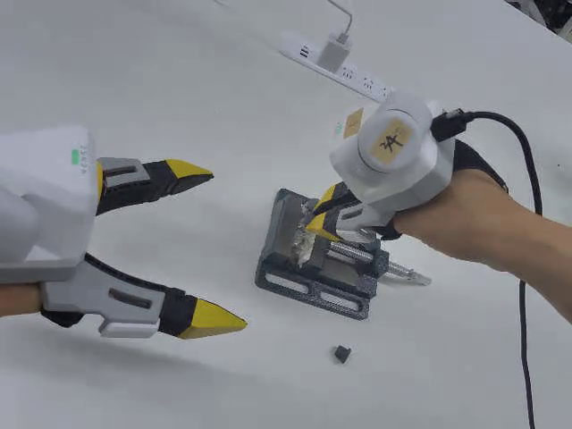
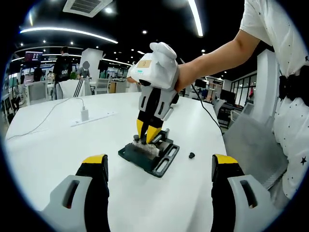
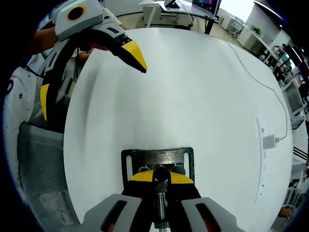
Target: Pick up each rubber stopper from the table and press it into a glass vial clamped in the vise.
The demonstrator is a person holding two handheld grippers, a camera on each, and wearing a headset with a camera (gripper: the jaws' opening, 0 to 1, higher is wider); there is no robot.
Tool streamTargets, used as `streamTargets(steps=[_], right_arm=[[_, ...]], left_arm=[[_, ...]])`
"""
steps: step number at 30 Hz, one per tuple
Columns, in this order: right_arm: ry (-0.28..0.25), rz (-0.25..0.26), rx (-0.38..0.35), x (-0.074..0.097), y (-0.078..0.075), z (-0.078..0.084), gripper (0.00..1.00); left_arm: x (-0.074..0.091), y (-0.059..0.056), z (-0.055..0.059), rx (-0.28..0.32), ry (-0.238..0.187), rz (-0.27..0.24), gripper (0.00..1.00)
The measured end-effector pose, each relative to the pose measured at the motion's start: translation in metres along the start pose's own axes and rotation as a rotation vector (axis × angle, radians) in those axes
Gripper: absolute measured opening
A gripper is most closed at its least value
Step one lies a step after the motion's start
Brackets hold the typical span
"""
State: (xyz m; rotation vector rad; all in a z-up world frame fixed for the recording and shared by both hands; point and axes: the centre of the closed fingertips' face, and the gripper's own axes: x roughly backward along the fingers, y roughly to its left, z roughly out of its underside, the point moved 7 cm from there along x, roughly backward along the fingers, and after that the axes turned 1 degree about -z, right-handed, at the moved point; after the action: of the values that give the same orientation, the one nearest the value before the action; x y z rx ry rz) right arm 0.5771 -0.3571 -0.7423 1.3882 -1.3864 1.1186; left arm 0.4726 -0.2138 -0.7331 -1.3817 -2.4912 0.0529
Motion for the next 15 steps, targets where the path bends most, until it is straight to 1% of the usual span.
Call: streamTargets(steps=[4, 7, 8, 11, 15], right_arm=[[-0.002, 0.011, -0.016, -0.0002, 0.0004, 0.0000, 0.04], [-0.018, 0.010, -0.003, 0.0010, 0.0002, 0.0024, 0.05], [-0.032, 0.009, -0.008, 0.0014, -0.0003, 0.0037, 0.06], [-0.049, 0.008, -0.019, 0.0012, -0.0010, 0.0049, 0.06], [-0.053, 0.012, -0.024, 0.0002, -0.0009, 0.0046, 0.07]], left_arm=[[-0.0021, -0.0038, -0.0004, -0.003, 0.008, 0.012, 0.87], [-0.0014, -0.0054, -0.0016, -0.007, 0.010, 0.013, 0.87], [-0.0006, -0.0056, -0.0020, -0.008, 0.012, 0.012, 0.87], [0.0024, -0.0051, -0.0030, -0.006, 0.009, 0.006, 0.87], [0.0044, -0.0036, -0.0016, -0.002, 0.011, -0.001, 0.87]])
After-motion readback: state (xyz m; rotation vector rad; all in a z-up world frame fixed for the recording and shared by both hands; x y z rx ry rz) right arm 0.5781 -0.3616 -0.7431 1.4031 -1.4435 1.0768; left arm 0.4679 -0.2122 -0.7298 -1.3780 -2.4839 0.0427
